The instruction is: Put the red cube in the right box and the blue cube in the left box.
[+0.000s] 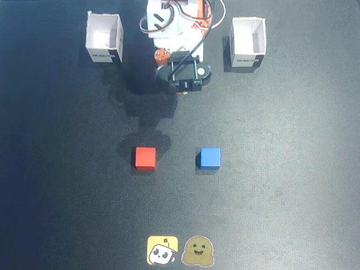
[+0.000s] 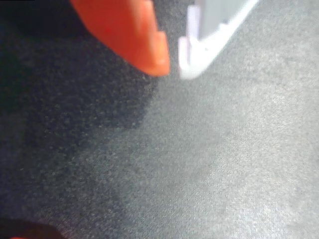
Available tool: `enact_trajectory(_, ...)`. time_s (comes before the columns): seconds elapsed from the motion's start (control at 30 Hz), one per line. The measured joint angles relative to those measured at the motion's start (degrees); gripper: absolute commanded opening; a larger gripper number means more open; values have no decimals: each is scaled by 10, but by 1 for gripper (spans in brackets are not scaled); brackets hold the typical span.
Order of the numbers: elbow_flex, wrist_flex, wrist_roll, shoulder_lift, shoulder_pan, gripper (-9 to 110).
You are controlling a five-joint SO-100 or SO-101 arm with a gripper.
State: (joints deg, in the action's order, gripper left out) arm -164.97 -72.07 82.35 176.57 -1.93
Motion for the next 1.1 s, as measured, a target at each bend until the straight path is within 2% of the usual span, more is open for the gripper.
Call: enact_trajectory(1.1,0,0,-14,0,0,0)
